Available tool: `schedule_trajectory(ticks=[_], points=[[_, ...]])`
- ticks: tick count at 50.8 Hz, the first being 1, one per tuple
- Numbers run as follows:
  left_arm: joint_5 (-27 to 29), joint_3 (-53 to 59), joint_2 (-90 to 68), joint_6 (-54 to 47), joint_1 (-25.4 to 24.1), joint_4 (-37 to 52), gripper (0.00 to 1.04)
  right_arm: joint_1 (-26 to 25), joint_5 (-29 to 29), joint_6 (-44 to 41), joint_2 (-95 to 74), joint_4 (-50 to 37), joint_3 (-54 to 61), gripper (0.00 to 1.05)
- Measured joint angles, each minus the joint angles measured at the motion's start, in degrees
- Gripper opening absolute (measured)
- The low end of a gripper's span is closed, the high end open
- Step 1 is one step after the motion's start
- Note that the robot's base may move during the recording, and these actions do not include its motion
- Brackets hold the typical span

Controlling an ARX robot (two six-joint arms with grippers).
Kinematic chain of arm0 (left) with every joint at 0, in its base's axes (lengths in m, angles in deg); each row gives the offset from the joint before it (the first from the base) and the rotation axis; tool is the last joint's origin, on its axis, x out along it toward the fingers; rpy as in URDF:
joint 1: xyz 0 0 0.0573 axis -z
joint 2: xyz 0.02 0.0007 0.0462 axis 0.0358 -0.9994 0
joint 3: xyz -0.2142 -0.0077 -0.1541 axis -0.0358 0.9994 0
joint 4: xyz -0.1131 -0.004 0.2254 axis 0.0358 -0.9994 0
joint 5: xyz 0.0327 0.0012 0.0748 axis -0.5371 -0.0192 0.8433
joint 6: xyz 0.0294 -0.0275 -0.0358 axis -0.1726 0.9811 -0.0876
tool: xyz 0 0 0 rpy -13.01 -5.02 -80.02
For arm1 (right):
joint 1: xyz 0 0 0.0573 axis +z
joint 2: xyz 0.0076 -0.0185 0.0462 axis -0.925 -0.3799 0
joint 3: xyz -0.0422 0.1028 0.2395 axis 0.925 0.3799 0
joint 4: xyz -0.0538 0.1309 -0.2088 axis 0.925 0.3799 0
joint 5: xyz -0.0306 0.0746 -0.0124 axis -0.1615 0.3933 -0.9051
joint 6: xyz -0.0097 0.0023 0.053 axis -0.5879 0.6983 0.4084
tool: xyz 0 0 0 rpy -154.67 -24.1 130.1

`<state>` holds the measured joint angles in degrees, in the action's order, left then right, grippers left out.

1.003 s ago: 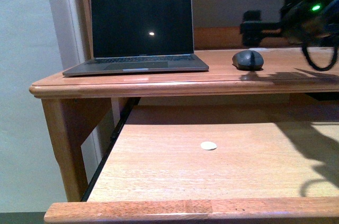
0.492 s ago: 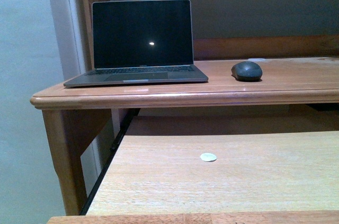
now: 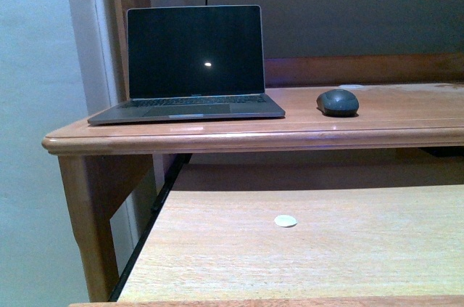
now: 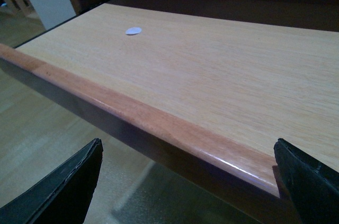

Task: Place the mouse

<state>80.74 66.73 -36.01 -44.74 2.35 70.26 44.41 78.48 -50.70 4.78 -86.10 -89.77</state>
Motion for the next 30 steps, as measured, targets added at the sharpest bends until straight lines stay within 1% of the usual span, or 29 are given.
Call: schedule_trajectory(ticks=[8, 13, 17, 22, 27, 29, 30], points=[[0.02, 0.00, 0.00, 0.00, 0.00, 0.00, 0.97, -0.33, 2.38, -6.03, -2.32, 1.99, 0.39, 0.97], [0.00, 0.00, 0.00, 0.00, 0.00, 0.00, 0.97, -0.81, 3.91, -13.00, -5.44, 4.79, -0.24, 0.97], [0.02, 0.00, 0.00, 0.00, 0.00, 0.00, 0.97, -1.27, 4.74, -15.19, -7.17, 5.66, -0.52, 0.97], [0.00, 0.00, 0.00, 0.00, 0.00, 0.00, 0.97, -2.80, 7.91, -20.28, -9.99, 9.01, -2.01, 0.97], [0.02, 0.00, 0.00, 0.00, 0.00, 0.00, 0.97, -4.63, 11.17, -21.44, -12.31, 10.40, -3.15, 0.97], [0.00, 0.00, 0.00, 0.00, 0.00, 0.00, 0.97, -5.64, 12.20, -22.77, -13.09, 12.85, -3.87, 0.97], [0.00, 0.00, 0.00, 0.00, 0.00, 0.00, 0.97, -6.27, 11.80, -23.85, -13.60, 15.34, -4.42, 0.97]])
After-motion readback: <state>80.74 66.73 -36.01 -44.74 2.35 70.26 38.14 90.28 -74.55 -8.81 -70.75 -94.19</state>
